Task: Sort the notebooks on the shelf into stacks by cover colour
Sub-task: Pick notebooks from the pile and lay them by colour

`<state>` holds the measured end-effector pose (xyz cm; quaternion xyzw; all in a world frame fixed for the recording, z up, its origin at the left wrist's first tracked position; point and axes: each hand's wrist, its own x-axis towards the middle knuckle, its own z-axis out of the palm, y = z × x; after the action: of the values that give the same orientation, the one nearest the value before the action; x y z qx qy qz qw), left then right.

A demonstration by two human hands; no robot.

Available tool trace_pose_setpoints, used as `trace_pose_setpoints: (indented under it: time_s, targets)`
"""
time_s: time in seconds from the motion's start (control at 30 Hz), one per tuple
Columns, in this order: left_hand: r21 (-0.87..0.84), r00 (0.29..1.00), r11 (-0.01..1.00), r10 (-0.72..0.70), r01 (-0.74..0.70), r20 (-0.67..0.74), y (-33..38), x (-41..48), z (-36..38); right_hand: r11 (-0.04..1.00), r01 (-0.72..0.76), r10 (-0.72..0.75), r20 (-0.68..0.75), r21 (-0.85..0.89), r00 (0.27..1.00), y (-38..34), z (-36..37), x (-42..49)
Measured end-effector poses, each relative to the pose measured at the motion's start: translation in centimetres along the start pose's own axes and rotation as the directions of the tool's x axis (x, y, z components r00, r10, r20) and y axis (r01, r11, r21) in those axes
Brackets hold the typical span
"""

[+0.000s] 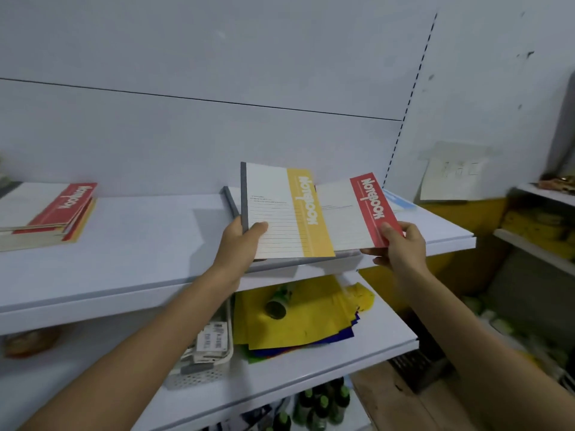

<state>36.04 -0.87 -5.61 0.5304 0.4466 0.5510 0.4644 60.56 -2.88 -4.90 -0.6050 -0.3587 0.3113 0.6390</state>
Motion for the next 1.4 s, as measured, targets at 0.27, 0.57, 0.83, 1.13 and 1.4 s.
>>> trace_pose_setpoints:
  time_s: [0.27, 0.57, 0.83, 1.13, 1.4]
  targets:
    - [0.089, 0.989, 0.995, -0.040, 0.054, -0.145, 0.1, 5.3, -1.1, 0.979, -0.146, 0.143, 0.032, 0.144, 0.989, -0.1, 1.6, 6.7]
    - [0.287, 0.981, 0.943, -0.132, 0.168, -0.140, -0.9, 15.9, -1.3, 0.978, -0.187, 0.173, 0.146, 0.089, 0.974, -0.8, 5.9, 15.7]
    - [0.843, 0.990, 0.536, 0.096, 0.039, -0.107, -3.2, 18.2, -1.1, 0.962, -0.115, 0.164, 0.188, -0.247, 0.968, 1.0, 8.8, 21.8]
    - [0.936, 0.957, 0.221, 0.157, -0.273, 0.242, -3.5, 16.2, 0.9, 0.417, 0.444, -0.281, 0.352, -0.793, 0.893, 4.3, 8.9, 23.5]
    - [0.945, 0.942, 0.043, 0.108, -0.323, 0.317, -4.9, 16.2, 1.8, 0.398, 0.794, -0.231, 0.787, -0.460, 0.572, 4.9, 10.8, 21.3]
